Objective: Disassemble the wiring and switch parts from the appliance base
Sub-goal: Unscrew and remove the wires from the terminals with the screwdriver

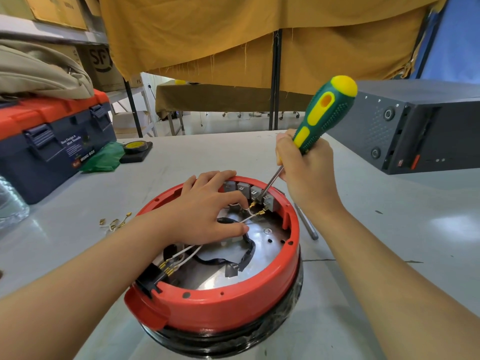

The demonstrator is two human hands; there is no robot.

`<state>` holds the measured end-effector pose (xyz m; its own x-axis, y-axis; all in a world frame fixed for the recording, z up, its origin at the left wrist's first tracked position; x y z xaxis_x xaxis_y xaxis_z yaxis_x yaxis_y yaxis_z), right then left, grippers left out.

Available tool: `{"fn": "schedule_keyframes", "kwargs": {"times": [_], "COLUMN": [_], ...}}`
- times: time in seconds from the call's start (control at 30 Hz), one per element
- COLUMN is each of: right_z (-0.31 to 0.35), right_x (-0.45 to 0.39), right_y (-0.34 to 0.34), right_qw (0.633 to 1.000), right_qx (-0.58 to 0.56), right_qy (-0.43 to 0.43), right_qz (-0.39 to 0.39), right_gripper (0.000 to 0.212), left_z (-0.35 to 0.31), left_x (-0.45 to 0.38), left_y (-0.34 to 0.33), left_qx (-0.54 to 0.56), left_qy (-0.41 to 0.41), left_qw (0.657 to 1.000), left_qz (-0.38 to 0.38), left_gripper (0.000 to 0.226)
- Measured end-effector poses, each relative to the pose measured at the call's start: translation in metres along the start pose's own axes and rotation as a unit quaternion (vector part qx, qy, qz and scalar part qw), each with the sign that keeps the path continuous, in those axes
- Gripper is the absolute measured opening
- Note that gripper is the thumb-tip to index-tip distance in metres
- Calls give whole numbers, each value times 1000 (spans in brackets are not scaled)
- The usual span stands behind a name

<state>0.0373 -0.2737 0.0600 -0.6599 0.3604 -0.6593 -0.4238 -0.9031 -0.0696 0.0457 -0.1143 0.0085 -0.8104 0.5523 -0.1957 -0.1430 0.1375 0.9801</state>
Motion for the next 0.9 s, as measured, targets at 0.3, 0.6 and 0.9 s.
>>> {"fn": "schedule_keyframes", "kwargs": {"times": [0.3,0.6,0.9], "right_z": [-11,-25,-13], "right_x": [-3,1,-10], "right_y": [-1,-8,9], "right_qw": [997,992,994], "right_qx": [-34,-36,-77], "right_qy": [-68,-118,-75], "right_qz": [12,12,-18], "right_gripper": [31,32,29], "left_z": [-2,-2,1], "left_x": [0,1,2], "left_y": [1,0,-1], "left_qx": [6,8,7], "left_qy": [6,4,2], "left_qw": [1000,1000,1000], "left_qz": [-2,-6,-3], "left_gripper": [38,37,39]}}
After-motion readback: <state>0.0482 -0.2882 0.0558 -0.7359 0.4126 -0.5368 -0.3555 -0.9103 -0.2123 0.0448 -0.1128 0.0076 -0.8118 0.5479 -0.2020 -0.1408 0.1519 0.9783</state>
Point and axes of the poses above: each hand's wrist, its own x-axis away from the middle knuckle, its own y-axis out of the back of the hand, z = x × y, the point moved 6 cm from there along -x, towards the middle knuckle, and after that the axes turned 7 degrees about -z, right-handed, at the moved point
